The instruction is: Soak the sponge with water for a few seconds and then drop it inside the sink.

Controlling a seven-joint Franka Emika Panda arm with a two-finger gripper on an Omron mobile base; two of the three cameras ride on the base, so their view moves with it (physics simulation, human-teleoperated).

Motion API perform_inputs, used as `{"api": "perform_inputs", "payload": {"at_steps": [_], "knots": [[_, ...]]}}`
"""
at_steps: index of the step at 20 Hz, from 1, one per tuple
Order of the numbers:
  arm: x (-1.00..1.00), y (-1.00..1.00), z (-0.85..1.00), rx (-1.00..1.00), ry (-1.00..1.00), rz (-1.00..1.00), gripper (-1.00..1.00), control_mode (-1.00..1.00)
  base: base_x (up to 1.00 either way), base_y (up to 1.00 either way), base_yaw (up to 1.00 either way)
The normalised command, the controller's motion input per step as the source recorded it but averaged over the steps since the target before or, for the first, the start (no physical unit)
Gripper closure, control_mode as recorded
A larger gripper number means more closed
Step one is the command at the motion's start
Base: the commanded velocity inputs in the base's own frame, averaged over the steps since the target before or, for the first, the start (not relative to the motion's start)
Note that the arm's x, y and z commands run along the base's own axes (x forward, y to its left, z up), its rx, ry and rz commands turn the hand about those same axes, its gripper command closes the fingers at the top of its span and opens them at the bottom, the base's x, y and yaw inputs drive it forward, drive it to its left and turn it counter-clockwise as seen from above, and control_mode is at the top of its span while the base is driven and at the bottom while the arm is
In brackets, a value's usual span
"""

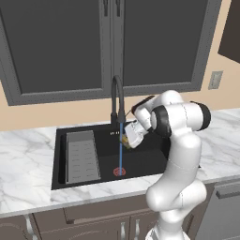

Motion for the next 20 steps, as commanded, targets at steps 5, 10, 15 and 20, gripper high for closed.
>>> {"api": "perform_inputs", "payload": {"at_steps": [5, 10, 15, 20], "knots": [[0.00, 0.24, 0.00, 0.00, 0.00, 0.01, 1.00, -1.00, 0.00, 0.00, 0.00], [0.00, 0.15, 0.00, 0.00, 0.00, 0.02, 1.00, -1.00, 0.00, 0.00, 0.00], [0.00, 0.00, 0.00, 0.00, 0.00, 0.01, 1.00, -1.00, 0.00, 0.00, 0.00], [-0.10, 0.00, 0.00, 0.00, 0.00, 0.00, 1.00, -1.00, 0.00, 0.00, 0.00]]}}
